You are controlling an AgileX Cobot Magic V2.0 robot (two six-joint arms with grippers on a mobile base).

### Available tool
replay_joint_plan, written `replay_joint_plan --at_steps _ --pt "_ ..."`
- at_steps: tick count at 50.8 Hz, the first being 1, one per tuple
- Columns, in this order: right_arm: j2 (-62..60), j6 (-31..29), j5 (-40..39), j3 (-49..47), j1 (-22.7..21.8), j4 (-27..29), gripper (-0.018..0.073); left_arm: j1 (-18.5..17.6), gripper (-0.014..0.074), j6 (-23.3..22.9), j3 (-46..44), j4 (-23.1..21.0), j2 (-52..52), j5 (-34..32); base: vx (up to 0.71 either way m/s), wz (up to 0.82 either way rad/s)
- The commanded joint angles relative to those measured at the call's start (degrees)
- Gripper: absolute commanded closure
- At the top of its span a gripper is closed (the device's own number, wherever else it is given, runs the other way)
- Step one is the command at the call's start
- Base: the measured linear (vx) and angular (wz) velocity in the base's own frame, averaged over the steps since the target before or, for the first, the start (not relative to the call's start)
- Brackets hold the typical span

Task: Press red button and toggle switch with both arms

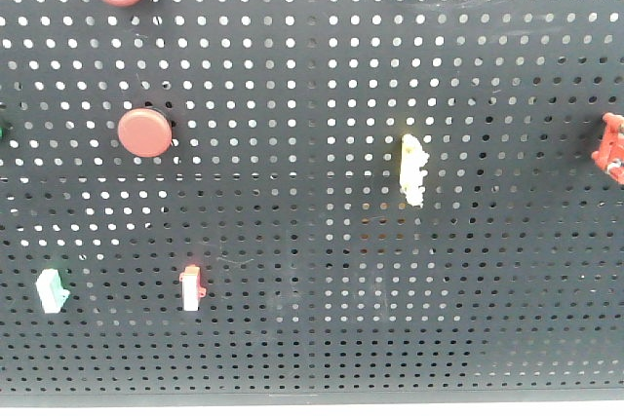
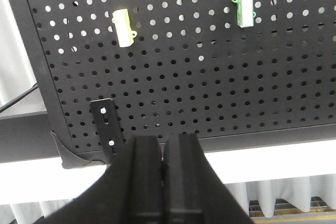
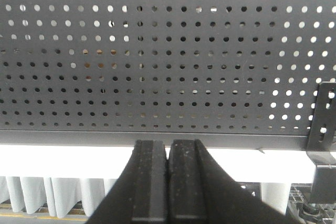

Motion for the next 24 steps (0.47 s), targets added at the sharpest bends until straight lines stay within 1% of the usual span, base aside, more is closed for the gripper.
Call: replay_joint_plan --at_steps 1,24 --pt "-0.1 -0.2 -4.5 0.6 -0.2 0.0 0.0559 -0.1 0.0595 -0.4 1.5 -0.6 -0.3 -4.7 0.00 0.00" --pt "-0.1 -0.3 -4.5 0.6 -0.2 0.0 0.0559 -0.1 0.0595 -0.4 1.5 -0.6 -0.3 -4.7 0.00 0.00"
